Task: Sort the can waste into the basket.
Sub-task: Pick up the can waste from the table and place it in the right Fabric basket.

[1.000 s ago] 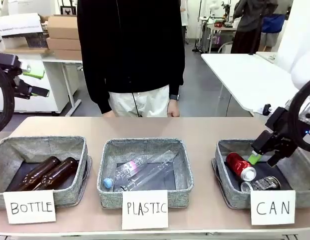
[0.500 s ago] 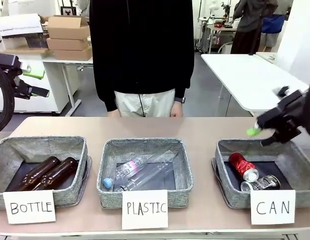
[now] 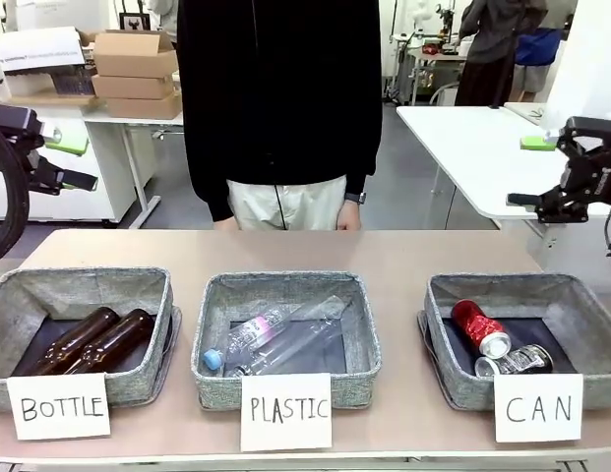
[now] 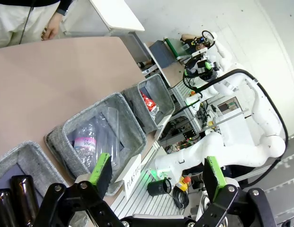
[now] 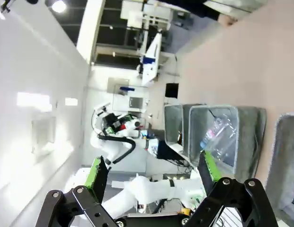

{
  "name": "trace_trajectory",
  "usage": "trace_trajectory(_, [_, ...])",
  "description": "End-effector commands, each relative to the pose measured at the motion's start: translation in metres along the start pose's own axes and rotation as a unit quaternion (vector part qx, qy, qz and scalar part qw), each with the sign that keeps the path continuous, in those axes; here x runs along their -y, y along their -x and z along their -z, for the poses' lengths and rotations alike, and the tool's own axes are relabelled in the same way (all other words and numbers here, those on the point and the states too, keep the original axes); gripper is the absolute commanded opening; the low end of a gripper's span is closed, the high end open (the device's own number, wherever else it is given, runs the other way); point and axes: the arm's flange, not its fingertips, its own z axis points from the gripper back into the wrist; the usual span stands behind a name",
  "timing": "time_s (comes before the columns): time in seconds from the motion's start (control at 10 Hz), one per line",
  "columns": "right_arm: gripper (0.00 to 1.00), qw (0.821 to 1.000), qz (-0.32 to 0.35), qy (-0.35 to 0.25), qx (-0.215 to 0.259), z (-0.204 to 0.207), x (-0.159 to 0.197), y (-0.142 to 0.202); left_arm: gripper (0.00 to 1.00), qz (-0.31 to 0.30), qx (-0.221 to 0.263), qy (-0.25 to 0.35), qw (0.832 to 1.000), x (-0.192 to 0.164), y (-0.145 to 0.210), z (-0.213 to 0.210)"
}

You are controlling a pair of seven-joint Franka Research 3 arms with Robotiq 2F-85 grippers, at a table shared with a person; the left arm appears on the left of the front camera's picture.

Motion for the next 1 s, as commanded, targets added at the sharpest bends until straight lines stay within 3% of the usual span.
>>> trace_trajectory(0.0, [1.00, 0.996, -0.024, 0.071, -0.041, -0.0026, -0.0024, 0.0095, 1.00, -0.005, 0.006, 0.005, 1.000, 0.0029, -0.0013, -0.0009])
trace_trajectory(0.9, [1.00, 0.996, -0.024, 0.071, -0.041, -0.0026, -0.0024, 0.0095, 1.00, -0.005, 0.006, 0.005, 1.000, 0.0029, -0.0013, -0.0009])
